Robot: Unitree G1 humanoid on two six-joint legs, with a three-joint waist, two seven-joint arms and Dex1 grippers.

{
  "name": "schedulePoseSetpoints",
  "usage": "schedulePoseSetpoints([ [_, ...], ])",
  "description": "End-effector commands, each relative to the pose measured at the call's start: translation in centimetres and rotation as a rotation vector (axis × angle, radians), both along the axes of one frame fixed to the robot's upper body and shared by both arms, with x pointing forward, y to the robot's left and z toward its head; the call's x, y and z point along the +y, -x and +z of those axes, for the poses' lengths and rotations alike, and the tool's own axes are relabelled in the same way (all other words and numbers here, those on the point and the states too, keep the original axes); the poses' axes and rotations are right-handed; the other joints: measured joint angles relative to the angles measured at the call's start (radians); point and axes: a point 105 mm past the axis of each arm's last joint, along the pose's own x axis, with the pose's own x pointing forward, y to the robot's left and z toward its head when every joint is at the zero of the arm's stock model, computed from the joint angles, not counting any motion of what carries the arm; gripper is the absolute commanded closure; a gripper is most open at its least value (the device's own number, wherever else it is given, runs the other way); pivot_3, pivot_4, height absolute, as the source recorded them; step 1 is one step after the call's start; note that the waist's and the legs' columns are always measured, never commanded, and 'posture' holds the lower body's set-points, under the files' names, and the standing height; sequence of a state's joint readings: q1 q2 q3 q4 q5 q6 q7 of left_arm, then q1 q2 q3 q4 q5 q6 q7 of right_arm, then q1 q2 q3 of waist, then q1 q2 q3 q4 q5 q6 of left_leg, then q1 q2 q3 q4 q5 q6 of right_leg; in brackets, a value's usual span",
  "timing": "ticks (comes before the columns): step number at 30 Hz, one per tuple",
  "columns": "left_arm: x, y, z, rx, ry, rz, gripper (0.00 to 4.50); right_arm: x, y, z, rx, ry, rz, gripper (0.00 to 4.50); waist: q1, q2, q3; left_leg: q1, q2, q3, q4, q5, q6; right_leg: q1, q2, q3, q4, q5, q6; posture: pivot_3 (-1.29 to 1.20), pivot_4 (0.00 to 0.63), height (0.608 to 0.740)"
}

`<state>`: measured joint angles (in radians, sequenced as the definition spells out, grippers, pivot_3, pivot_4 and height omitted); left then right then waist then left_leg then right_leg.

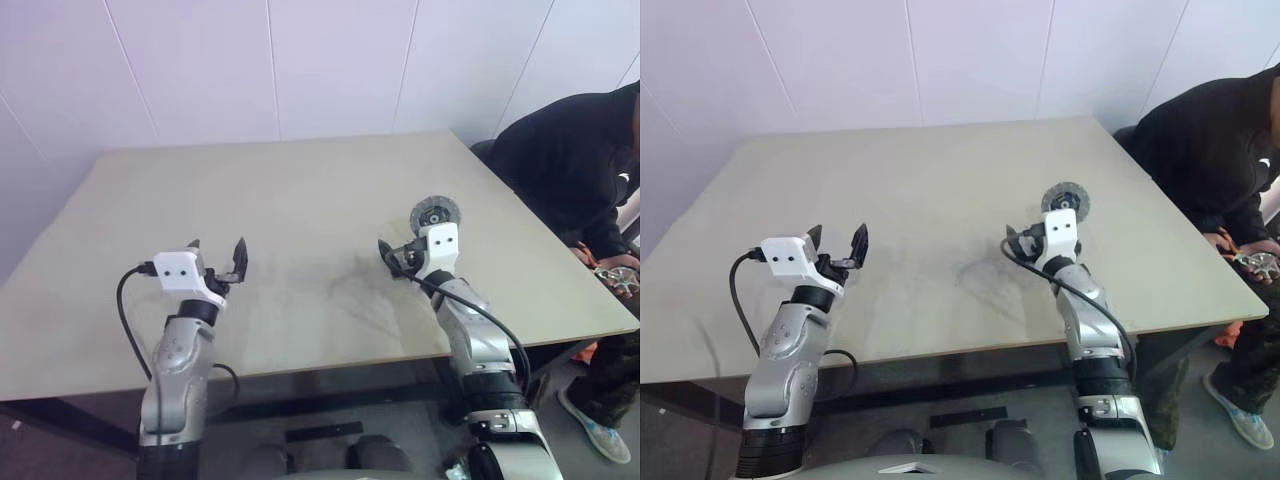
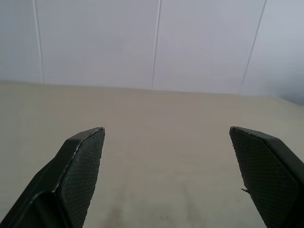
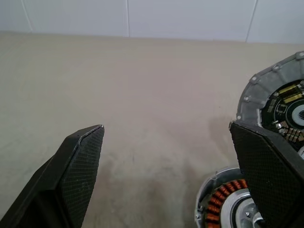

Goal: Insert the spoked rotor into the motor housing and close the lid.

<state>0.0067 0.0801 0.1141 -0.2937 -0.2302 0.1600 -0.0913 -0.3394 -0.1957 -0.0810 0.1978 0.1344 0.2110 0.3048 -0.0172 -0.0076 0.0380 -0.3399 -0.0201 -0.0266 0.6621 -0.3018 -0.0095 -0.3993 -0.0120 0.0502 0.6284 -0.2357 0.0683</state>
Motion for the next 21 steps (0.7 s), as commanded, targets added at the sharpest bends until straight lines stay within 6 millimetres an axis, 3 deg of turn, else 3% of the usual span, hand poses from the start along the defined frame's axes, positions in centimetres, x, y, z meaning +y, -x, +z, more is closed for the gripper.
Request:
schedulePoseSetpoints([
  [1, 0.6, 0.1, 1.1, -0.051, 0.001, 0.01, 0.04, 0.2, -0.5, 2.0, -0.066, 0.005, 0.016, 0.06, 0.0, 0.0, 0.0, 0.0, 0.0, 0.0, 0.0, 0.0, 0.0, 0.0, 0.0, 0.0, 0.0, 0.0, 0.0, 0.0, 0.0, 0.74],
  [9, 0.0, 0.0, 0.5, -0.048, 0.015, -0.016, 0.04, 1.2, -1.0, 2.1, -0.074, 0.023, 0.033, 0.06, -0.001, 0.0, 0.0, 0.0, 0.0, 0.0, 0.0, 0.0, 0.0, 0.0, 0.0, 0.0, 0.0, -0.001, 0.002, 0.0, 0.0, 0.74],
  [21, 0.0, 0.0, -0.1, -0.041, 0.008, 0.003, 0.04, 0.7, -1.8, 2.5, -0.088, 0.038, 0.009, 0.06, 0.0, 0.0, 0.0, 0.0, 0.0, 0.0, 0.0, 0.0, 0.0, 0.0, 0.0, 0.0, 0.0, -0.001, 0.002, 0.0, 0.0, 0.74],
])
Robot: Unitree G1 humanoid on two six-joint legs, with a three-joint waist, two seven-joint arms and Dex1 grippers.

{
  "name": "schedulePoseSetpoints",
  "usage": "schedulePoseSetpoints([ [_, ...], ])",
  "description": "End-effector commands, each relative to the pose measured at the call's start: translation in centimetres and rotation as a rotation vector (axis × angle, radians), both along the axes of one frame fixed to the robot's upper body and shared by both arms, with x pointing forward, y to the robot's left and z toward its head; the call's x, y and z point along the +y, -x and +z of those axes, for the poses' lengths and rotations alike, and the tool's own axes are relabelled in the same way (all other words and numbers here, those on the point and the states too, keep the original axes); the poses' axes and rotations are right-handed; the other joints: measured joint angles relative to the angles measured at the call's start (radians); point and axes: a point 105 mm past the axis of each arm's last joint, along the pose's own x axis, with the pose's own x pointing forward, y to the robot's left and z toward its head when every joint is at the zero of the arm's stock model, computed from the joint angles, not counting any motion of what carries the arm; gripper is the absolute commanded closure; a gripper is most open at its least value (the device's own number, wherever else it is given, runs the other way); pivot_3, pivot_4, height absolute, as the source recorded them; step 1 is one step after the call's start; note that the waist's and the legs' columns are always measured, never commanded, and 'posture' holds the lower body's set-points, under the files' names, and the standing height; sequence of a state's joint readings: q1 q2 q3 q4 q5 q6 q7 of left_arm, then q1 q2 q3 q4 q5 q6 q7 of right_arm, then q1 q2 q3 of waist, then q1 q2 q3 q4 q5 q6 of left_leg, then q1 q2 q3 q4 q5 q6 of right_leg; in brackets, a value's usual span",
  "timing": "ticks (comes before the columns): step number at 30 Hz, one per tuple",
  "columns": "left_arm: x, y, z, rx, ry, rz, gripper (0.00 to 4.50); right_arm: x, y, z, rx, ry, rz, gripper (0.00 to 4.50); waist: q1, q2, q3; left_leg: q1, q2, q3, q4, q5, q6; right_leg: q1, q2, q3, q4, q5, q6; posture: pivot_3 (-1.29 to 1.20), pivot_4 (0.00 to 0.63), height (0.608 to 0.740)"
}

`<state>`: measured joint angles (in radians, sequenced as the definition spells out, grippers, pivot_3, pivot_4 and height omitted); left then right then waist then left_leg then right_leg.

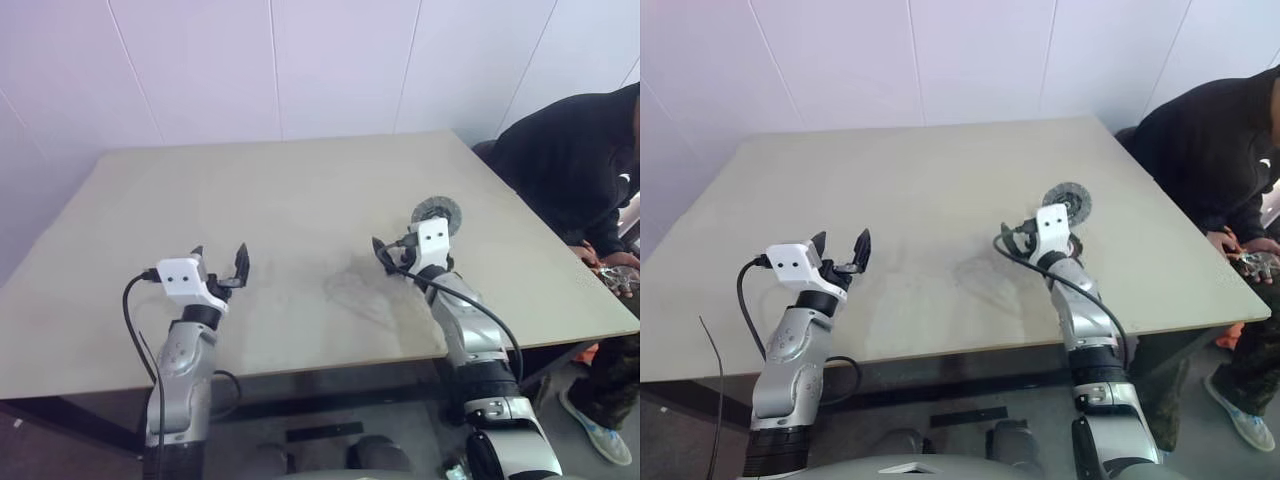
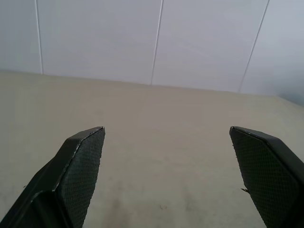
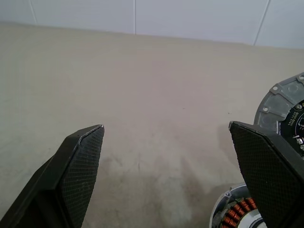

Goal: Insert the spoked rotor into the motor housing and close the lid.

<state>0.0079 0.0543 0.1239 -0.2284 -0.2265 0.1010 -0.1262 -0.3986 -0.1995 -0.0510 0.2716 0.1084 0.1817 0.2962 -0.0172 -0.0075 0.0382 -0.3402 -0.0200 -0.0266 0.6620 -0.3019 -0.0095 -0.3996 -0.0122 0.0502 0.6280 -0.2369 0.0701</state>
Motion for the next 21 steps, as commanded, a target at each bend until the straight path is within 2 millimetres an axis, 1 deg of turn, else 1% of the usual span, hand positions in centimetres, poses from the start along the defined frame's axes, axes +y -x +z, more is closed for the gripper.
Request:
schedulePoseSetpoints([
  [1, 0.4, 0.2, 1.0, -0.045, -0.009, 0.028, 0.04, 0.1, -0.8, 2.0, -0.07, -0.003, -0.006, 0.06, 0.0, 0.0, 0.0, 0.0, 0.0, 0.0, 0.0, 0.0, 0.0, 0.0, 0.0, 0.0, 0.0, 0.0, 0.0, 0.0, 0.0, 0.74],
  [3, 0.7, 0.3, 1.1, -0.046, -0.006, 0.043, 0.04, 0.7, -0.6, 1.8, -0.065, -0.003, 0.015, 0.06, -0.001, 0.0, 0.0, 0.0, 0.0, 0.0, 0.0, 0.0, 0.0, 0.0, 0.0, 0.0, 0.0, 0.0, 0.0, 0.0, 0.0, 0.74],
  [5, 0.4, 0.4, 1.1, -0.046, -0.012, 0.03, 0.04, 1.0, -0.5, 1.9, -0.072, 0.0, 0.029, 0.06, -0.001, 0.0, 0.0, 0.0, 0.0, 0.0, 0.0, 0.0, 0.0, 0.0, 0.0, 0.0, 0.0, 0.0, 0.0, 0.0, 0.0, 0.74],
  [7, 0.3, 0.5, 1.1, -0.043, -0.016, 0.02, 0.04, 0.6, -0.7, 1.9, -0.068, -0.003, 0.01, 0.06, -0.001, 0.0, 0.0, 0.0, 0.0, 0.0, -0.001, 0.0, 0.0, -0.001, 0.0, 0.0, 0.0, 0.0, 0.0, 0.0, 0.0, 0.74],
  [9, 0.6, 0.5, 1.1, -0.041, -0.011, 0.037, 0.04, 0.6, -0.8, 1.6, -0.059, -0.005, 0.006, 0.06, 0.0, 0.0, 0.0, 0.0, 0.0, 0.0, -0.001, 0.0, 0.0, -0.001, 0.0, 0.0, 0.0, 0.0, 0.0, 0.0, 0.0, 0.74],
  [11, 0.8, 0.6, 1.1, -0.042, -0.01, 0.047, 0.04, 1.2, -0.6, 1.6, -0.061, -0.004, 0.027, 0.06, 0.0, 0.0, 0.0, 0.0, 0.0, 0.0, -0.001, 0.0, 0.0, -0.001, 0.0, 0.0, 0.0, 0.0, 0.0, 0.0, 0.0, 0.74],
  [13, 0.5, 0.6, 1.3, -0.042, -0.018, 0.028, 0.04, 1.7, -0.5, 1.9, -0.075, -0.001, 0.047, 0.06, -0.001, 0.0, 0.0, 0.0, 0.0, 0.0, -0.001, 0.0, 0.0, -0.001, 0.0, 0.0, 0.0, 0.0, 0.0, 0.0, 0.0, 0.74],
  [15, 0.3, 0.6, 1.2, -0.041, -0.02, 0.021, 0.04, 1.2, -0.7, 1.9, -0.074, -0.002, 0.026, 0.06, -0.001, 0.0, 0.0, 0.0, 0.0, 0.0, -0.001, 0.0, 0.0, -0.001, 0.0, 0.0, 0.0, 0.0, 0.0, 0.0, 0.0, 0.74],
  [17, 0.5, 0.6, 1.2, -0.042, -0.015, 0.035, 0.04, 0.9, -0.8, 1.8, -0.066, -0.005, 0.016, 0.06, -0.001, 0.0, 0.0, -0.001, 0.0, 0.0, -0.001, 0.0, 0.0, -0.001, 0.0, 0.0, 0.0, 0.0, 0.0, 0.0, 0.0, 0.74],
  [21, 0.9, 0.5, 1.5, -0.052, -0.034, 0.043, 0.04, 1.5, -0.5, 1.8, -0.069, 0.003, 0.045, 0.06, -0.001, 0.0, 0.001, -0.001, 0.0, 0.0, -0.001, 0.0, 0.0, -0.001, 0.0, 0.0, 0.0, 0.0, 0.0, 0.0, 0.0, 0.74],
])
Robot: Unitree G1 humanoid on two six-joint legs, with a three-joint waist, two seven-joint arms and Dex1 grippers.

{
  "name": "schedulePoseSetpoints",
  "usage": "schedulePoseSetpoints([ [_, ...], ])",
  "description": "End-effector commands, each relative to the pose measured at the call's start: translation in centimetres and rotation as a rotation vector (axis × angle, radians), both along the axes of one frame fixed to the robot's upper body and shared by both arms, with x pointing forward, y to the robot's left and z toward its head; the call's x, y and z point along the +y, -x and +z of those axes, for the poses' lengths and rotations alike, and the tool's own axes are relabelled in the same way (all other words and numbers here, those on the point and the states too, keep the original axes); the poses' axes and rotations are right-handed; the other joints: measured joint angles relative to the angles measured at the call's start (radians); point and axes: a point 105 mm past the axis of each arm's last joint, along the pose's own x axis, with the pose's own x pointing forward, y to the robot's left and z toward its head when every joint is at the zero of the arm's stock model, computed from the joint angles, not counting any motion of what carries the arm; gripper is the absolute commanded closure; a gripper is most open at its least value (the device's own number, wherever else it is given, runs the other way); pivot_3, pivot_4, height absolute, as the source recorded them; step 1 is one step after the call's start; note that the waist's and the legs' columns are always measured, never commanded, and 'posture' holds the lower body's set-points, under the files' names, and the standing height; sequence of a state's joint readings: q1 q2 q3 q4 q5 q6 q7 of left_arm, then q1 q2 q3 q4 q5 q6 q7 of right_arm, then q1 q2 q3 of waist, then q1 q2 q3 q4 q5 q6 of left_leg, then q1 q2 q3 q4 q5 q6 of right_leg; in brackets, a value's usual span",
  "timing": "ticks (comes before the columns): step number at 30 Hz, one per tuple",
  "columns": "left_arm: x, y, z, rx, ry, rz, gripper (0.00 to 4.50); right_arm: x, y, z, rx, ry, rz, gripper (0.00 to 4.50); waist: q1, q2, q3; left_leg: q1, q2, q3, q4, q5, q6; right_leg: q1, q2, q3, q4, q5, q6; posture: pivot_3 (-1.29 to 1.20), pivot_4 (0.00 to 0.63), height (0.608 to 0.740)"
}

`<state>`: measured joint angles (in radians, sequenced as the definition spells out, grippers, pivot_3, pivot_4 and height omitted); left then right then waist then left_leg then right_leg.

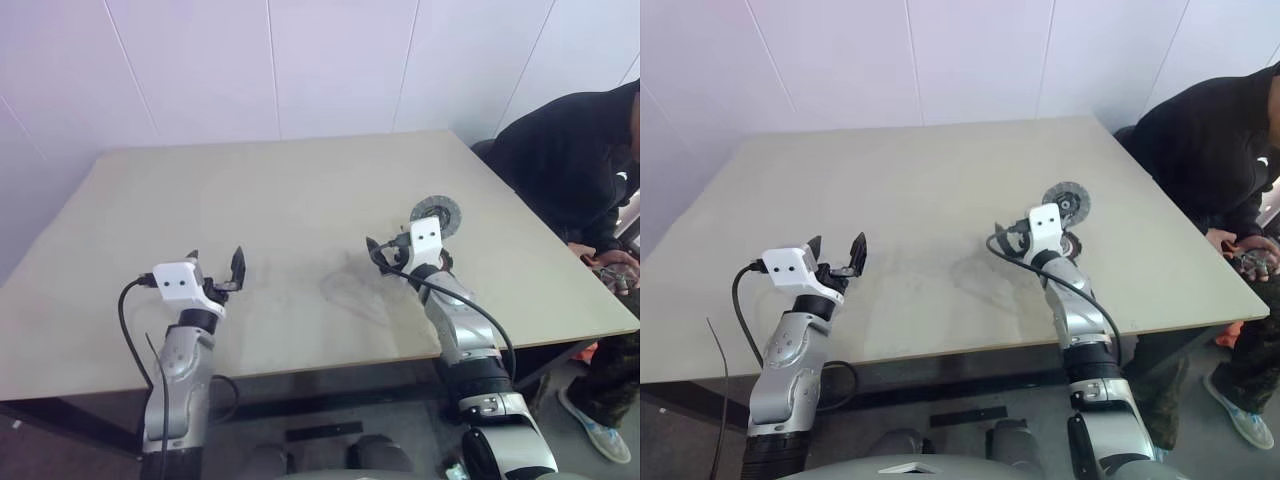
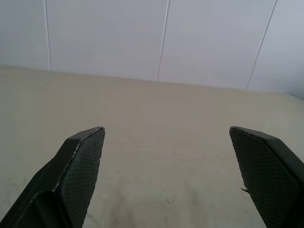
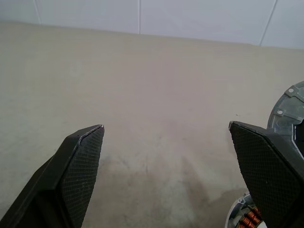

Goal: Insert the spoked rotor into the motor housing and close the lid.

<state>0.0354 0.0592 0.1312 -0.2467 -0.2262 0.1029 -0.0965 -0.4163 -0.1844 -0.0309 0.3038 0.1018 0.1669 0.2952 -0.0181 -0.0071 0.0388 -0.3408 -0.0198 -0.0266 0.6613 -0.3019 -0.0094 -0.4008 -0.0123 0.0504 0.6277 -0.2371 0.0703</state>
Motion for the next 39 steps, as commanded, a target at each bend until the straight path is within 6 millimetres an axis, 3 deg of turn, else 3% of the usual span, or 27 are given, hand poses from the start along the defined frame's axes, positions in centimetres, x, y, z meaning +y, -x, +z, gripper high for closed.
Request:
schedulePoseSetpoints([
  [1, 0.3, -0.1, 1.9, -0.068, -0.035, 0.004, 0.04, 0.4, -0.3, 2.1, -0.074, 0.003, 0.017, 0.06, 0.0, 0.0, 0.0, 0.0, 0.0, 0.0, 0.0, 0.0, 0.0, 0.0, 0.0, 0.0, 0.0, 0.0, 0.0, 0.0, 0.0, 0.74],
  [16, -0.3, -0.1, 1.8, -0.063, -0.018, 0.007, 0.04, 0.2, -0.3, 2.1, -0.07, 0.008, 0.012, 0.06, 0.0, 0.0, 0.003, -0.001, 0.0, 0.0, 0.0, 0.0, 0.0, -0.001, 0.0, 0.0, 0.0, 0.0, 0.0, 0.0, 0.0, 0.74],
  [31, 0.0, 2.1, 0.9, 0.001, -0.012, 0.053, 0.04, 0.3, 1.5, 0.9, -0.015, 0.028, 0.037, 0.06, 0.0, 0.0, 0.003, -0.005, 0.0, 0.0, -0.001, 0.0, 0.0, -0.005, 0.0, 0.001, -0.001, 0.0, 0.0, 0.0, 0.0, 0.74],
  [39, 0.9, 3.0, 1.4, 0.007, -0.03, 0.068, 0.04, 1.5, 1.5, 1.0, -0.013, 0.013, 0.051, 0.06, -0.001, 0.0, 0.004, -0.007, 0.0, 0.0, -0.001, 0.0, 0.0, -0.007, 0.0, 0.0, -0.002, 0.0, 0.0, 0.0, 0.0, 0.74],
])
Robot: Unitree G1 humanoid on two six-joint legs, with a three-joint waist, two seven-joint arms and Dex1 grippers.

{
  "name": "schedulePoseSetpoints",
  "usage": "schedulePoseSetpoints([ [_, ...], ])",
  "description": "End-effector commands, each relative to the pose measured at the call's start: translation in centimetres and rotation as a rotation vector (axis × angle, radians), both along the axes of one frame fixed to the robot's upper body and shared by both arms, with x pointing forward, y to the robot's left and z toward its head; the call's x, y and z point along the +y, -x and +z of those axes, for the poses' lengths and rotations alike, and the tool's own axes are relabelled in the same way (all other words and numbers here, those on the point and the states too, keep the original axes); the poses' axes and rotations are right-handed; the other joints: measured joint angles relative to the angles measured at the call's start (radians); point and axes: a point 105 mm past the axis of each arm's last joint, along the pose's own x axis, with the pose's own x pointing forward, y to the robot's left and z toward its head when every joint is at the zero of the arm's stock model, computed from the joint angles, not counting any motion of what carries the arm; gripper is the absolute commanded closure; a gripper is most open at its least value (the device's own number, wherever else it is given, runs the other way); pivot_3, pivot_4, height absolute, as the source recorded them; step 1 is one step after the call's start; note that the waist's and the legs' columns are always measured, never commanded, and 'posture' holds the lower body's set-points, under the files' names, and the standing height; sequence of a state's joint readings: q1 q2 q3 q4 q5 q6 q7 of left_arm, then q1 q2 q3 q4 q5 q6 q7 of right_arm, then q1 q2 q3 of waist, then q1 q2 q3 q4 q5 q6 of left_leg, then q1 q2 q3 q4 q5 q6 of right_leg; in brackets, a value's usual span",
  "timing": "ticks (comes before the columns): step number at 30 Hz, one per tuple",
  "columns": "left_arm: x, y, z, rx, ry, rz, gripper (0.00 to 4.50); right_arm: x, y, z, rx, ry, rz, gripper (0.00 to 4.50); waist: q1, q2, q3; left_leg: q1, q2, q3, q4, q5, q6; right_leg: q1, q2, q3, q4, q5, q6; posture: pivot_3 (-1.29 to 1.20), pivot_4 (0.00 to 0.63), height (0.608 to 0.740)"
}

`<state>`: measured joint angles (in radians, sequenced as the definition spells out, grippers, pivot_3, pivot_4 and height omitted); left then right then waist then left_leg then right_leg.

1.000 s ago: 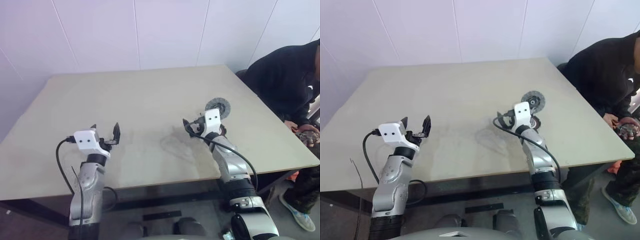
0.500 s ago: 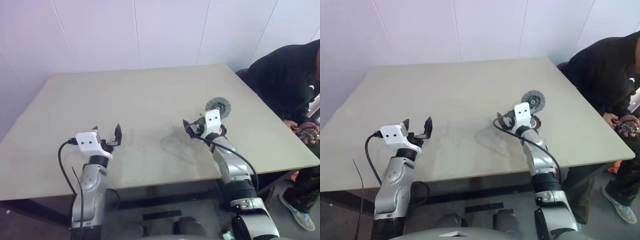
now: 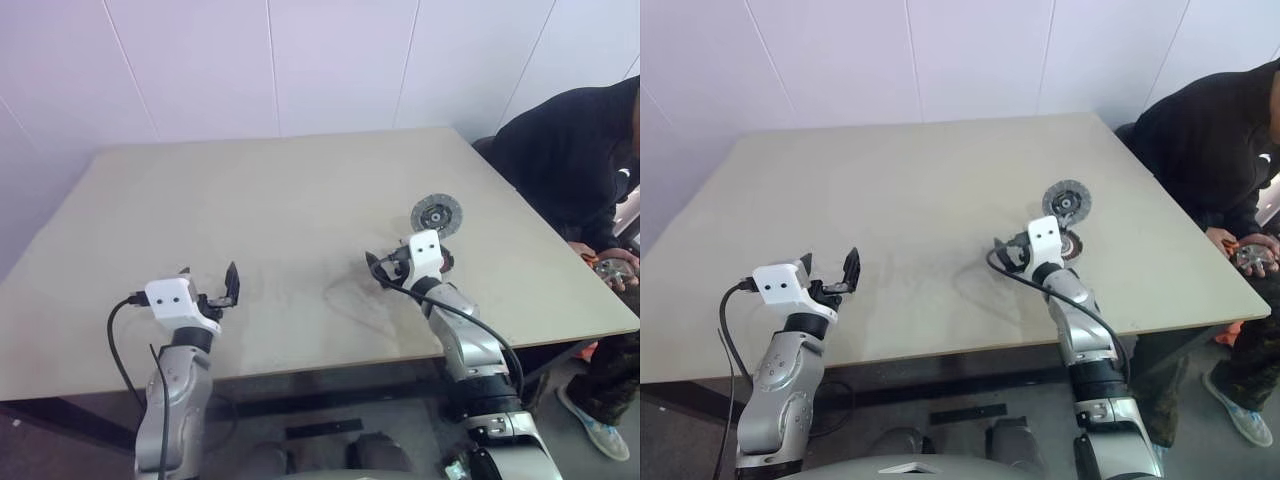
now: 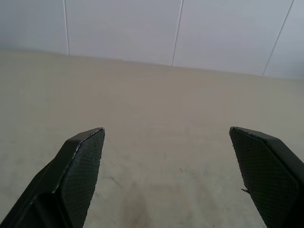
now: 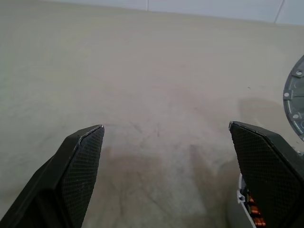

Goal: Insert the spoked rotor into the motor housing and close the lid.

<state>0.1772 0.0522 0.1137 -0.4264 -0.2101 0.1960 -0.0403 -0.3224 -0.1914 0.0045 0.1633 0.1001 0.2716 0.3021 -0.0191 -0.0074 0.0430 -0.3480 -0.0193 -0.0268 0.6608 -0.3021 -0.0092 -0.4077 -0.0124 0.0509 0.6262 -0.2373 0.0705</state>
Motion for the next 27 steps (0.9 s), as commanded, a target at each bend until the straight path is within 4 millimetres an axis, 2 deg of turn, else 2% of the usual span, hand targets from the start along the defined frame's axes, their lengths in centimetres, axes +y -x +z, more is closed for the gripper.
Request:
schedulePoseSetpoints([
  [1, 0.6, 0.1, 1.8, -0.056, -0.018, 0.016, 0.04, 1.1, -0.6, 2.3, -0.078, -0.014, 0.027, 0.06, 0.0, 0.0, 0.0, 0.0, 0.0, 0.0, 0.0, 0.0, 0.0, 0.0, 0.0, 0.0, 0.0, 0.0, 0.0, 0.0, 0.0, 0.74],
  [10, 1.2, -0.4, 2.5, -0.08, -0.035, 0.028, 0.04, 2.1, -1.4, 2.6, -0.093, -0.033, 0.04, 0.06, 0.002, 0.0, 0.0, -0.003, 0.0, -0.001, 0.0, 0.0, 0.0, -0.002, 0.0, -0.001, -0.001, 0.0, 0.0, 0.0, 0.0, 0.74],
  [15, 1.4, -0.8, 3.0, -0.1, -0.047, 0.033, 0.04, 1.8, -2.2, 2.8, -0.112, -0.041, 0.021, 0.06, 0.001, 0.0, 0.0, -0.005, 0.0, 0.0, 0.0, 0.0, 0.0, -0.003, 0.0, -0.001, -0.001, 0.002, -0.004, 0.0, 0.0, 0.74],
  [27, 1.4, -2.2, 3.6, -0.128, -0.064, 0.004, 0.04, 1.9, -2.8, 3.2, -0.14, -0.056, 0.008, 0.06, 0.001, 0.0, 0.0, -0.005, -0.001, -0.001, 0.001, 0.0, 0.0, -0.003, 0.0, -0.001, -0.001, 0.003, -0.004, 0.0, 0.0, 0.74],
])
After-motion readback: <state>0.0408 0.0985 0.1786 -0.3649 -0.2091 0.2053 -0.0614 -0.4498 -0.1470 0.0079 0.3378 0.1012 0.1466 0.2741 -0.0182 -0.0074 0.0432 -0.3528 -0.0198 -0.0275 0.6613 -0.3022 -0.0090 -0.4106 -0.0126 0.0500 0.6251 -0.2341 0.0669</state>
